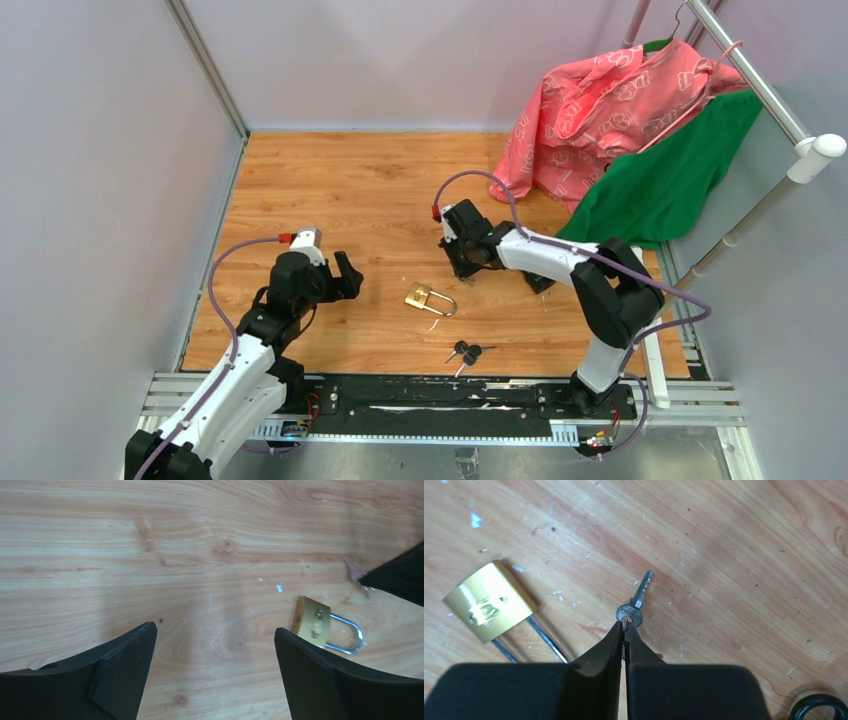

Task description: Unlock with the key

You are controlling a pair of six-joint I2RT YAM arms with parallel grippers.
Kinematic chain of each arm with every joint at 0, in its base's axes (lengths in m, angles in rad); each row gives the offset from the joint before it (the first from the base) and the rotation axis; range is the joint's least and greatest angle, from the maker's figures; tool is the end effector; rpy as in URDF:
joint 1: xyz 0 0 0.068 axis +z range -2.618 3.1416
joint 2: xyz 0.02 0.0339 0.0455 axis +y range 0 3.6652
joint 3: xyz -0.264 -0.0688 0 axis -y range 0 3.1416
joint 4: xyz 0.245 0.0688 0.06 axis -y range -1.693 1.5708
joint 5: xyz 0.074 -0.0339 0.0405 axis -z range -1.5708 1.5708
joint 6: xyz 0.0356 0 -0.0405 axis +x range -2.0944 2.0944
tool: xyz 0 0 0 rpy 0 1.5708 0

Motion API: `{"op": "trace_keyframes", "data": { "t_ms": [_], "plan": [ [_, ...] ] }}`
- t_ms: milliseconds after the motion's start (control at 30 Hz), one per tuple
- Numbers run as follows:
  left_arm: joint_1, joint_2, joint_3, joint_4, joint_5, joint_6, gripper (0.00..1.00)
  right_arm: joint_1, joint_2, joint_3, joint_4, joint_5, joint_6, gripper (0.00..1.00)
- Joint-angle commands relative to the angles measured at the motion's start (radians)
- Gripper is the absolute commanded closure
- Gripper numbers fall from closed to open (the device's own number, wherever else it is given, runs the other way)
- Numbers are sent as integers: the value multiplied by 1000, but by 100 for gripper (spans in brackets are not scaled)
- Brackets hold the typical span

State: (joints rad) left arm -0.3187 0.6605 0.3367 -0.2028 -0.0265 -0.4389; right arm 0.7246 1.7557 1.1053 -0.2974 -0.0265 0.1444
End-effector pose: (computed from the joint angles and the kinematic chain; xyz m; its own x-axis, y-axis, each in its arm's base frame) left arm 0.1500 -0.0485 0.1993 -0.5559 -0.2639 -0.7882 0.0610 0.9328 -0.3553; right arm 0.2718 0.2418 0.1834 -0.6988 -0.4265 -0.5743 -0.5797 0.8080 0.1053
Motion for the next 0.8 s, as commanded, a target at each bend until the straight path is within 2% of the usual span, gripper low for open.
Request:
{"op": "trace_keyframes", "data": {
  "t_ms": [0,200,400,533,767],
  "plan": [
    [-10,-2,39,51,166,-7,8,9,-97,-61,108,-65,-31,100],
    [-10,20,52,153,369,-40,11,12,-188,-118,194,-116,-31,100],
    [-31,39,61,214,474,-55,15,12,-265,-148,247,-192,-10,100],
    [-73,54,48,274,478,-56,21,12,-301,-155,267,-225,11,100],
    [-242,127,76,317,375,3,27,12,-339,-141,231,-253,44,100]
  ]
}}
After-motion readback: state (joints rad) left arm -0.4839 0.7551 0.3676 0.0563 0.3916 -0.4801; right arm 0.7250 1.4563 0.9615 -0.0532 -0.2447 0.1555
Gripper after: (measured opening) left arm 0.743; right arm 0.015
